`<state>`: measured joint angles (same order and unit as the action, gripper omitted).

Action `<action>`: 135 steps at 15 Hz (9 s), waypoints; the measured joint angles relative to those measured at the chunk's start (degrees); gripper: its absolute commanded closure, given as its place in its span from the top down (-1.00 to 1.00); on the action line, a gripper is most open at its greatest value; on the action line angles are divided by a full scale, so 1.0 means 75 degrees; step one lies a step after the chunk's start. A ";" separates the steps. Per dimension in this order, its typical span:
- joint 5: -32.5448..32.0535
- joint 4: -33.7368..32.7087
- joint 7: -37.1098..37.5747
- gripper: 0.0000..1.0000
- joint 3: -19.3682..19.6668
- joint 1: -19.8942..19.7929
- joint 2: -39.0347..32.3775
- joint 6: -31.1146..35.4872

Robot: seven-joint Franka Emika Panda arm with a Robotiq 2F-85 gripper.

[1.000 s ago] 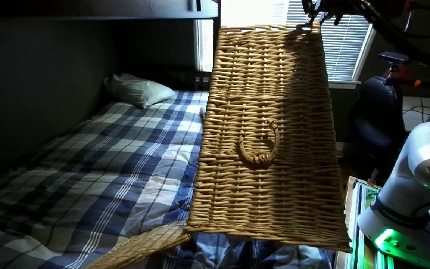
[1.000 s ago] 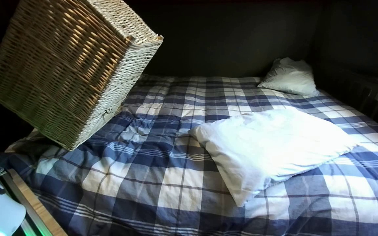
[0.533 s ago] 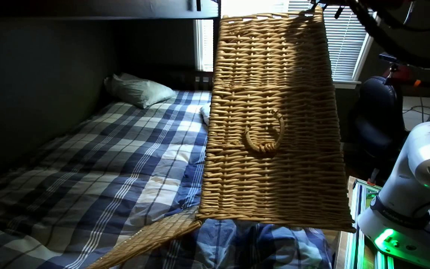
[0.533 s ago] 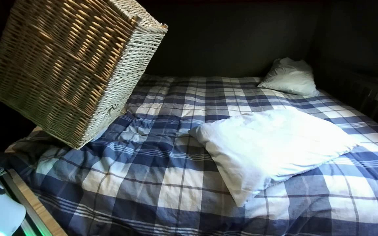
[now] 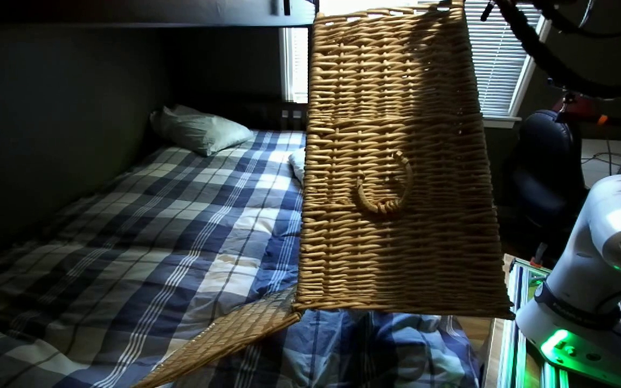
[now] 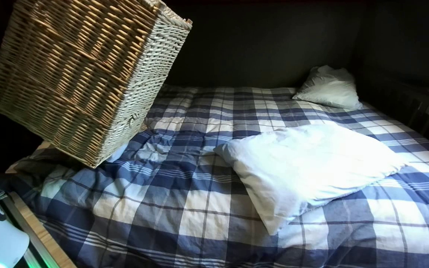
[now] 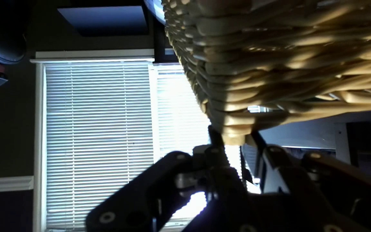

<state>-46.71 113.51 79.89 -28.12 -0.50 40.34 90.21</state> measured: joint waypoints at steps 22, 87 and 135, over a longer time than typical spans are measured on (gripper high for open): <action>0.2979 -0.0554 -0.2560 -0.89 0.0810 0.2085 -0.1012 0.0975; 1.0610 -0.3004 -0.8981 0.66 0.5427 0.6466 -0.3451 -0.5471; 0.6538 -0.3387 -0.5647 0.79 0.1018 0.2341 -0.5603 -0.2325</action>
<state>2.33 88.11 37.54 -20.48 17.06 -1.69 72.77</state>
